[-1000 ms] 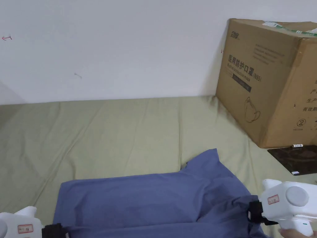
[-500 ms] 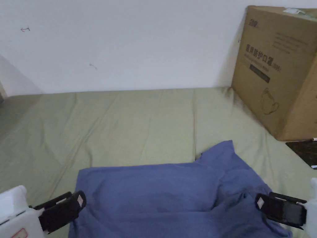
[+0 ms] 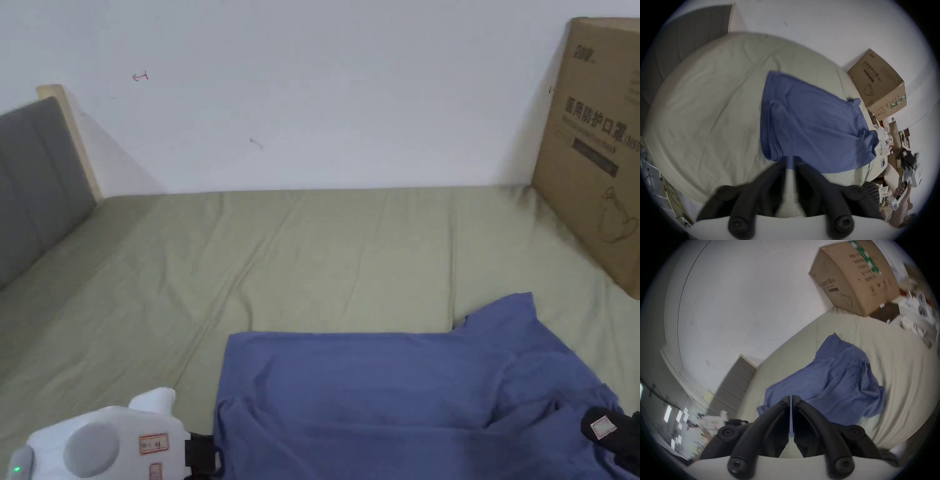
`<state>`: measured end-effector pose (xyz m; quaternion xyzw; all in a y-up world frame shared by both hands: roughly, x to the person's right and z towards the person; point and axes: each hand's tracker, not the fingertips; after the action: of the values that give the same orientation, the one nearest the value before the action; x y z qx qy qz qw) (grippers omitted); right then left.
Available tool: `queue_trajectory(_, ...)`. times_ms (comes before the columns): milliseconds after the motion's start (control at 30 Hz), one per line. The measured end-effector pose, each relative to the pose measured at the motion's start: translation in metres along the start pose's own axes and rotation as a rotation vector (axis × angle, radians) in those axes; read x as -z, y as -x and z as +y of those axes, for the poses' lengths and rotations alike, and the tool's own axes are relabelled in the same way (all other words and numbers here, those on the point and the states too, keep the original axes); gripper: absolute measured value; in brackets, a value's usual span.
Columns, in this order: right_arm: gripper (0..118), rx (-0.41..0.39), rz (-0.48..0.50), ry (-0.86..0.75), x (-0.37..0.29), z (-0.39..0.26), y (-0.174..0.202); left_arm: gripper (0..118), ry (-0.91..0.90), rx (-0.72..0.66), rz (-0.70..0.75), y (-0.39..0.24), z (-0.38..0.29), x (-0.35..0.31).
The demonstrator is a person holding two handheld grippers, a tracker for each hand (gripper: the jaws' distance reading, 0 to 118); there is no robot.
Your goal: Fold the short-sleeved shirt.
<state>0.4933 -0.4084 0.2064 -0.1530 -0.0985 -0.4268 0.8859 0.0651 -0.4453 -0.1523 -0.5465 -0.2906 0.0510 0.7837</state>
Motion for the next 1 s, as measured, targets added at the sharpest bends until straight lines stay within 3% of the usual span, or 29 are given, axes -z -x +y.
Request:
queue_trajectory(33, 3, 0.045, 0.008, -0.01, -0.001, 0.001, -0.005, 55, 0.006, -0.003, 0.056, 0.002, 0.002, 0.012)
queue_trajectory(67, 3, 0.078, 0.01, -0.022, -0.002, 0.002, -0.009, 110, 0.028, 0.02, 0.096, 0.008, 0.005, 0.029)
queue_trajectory(100, 3, 0.1, 0.002, -0.038, -0.003, 0.004, -0.012, 118, 0.019, 0.039, 0.12, 0.011, 0.006, 0.039)
queue_trajectory(167, 3, 0.148, 0.011, -0.064, -0.006, 0.005, -0.02, 114, 0.001, 0.04, 0.15, 0.015, 0.011, 0.058)
queue_trajectory(300, 3, 0.295, 0.021, -0.078, -0.001, 0.01, -0.031, 116, 0.118, 0.057, 0.162, 0.015, 0.008, 0.106)
queue_trajectory(367, 3, 0.297, -0.027, -0.086, 0.003, 0.014, -0.042, 118, 0.166, 0.162, 0.217, 0.012, 0.004, 0.126)
queue_trajectory(433, 3, 0.294, -0.015, -0.1, 0.005, 0.015, -0.045, 118, 0.151, 0.137, 0.261, 0.002, 0.008, 0.124)
queue_trajectory(467, 3, 0.314, 0.038, -0.115, 0.006, 0.015, -0.047, 118, 0.176, 0.118, 0.273, 0.002, 0.009, 0.126)
queue_trajectory(533, 3, 0.436, 0.147, -0.117, 0.01, 0.013, -0.055, 111, 0.158, 0.143, 0.263, 0.0, 0.008, 0.117)
queue_trajectory(600, 4, 0.563, 0.206, -0.059, 0.016, 0.015, -0.066, 71, 0.067, 0.233, 0.296, -0.007, 0.005, 0.097)
queue_trajectory(667, 11, 0.509, 0.137, -0.013, 0.019, 0.02, -0.068, 11, 0.003, 0.273, 0.241, -0.013, 0.001, 0.071)
queue_trajectory(700, 26, 0.424, 0.067, 0.026, 0.02, 0.027, -0.069, 11, 0.005, 0.246, 0.176, -0.014, 0.0, 0.063)
queue_trajectory(733, 55, 0.3, -0.03, 0.082, 0.022, 0.036, -0.071, 11, -0.017, 0.225, 0.163, -0.013, 0.001, 0.055)
queue_trajectory(767, 55, 0.209, -0.093, 0.144, 0.027, 0.043, -0.07, 11, -0.036, 0.2, 0.132, -0.014, 0.001, 0.047)
queue_trajectory(800, 68, 0.143, -0.173, 0.222, 0.035, 0.05, -0.073, 11, -0.051, 0.19, 0.124, -0.016, 0.002, 0.04)
queue_trajectory(867, 118, 0.066, -0.315, 0.352, 0.054, 0.055, -0.086, 11, -0.065, 0.198, 0.124, -0.02, 0.005, 0.032)
queue_trajectory(1000, 118, 0.01, -0.527, 0.454, 0.083, 0.052, -0.105, 11, -0.088, 0.214, 0.112, -0.035, 0.003, 0.022)
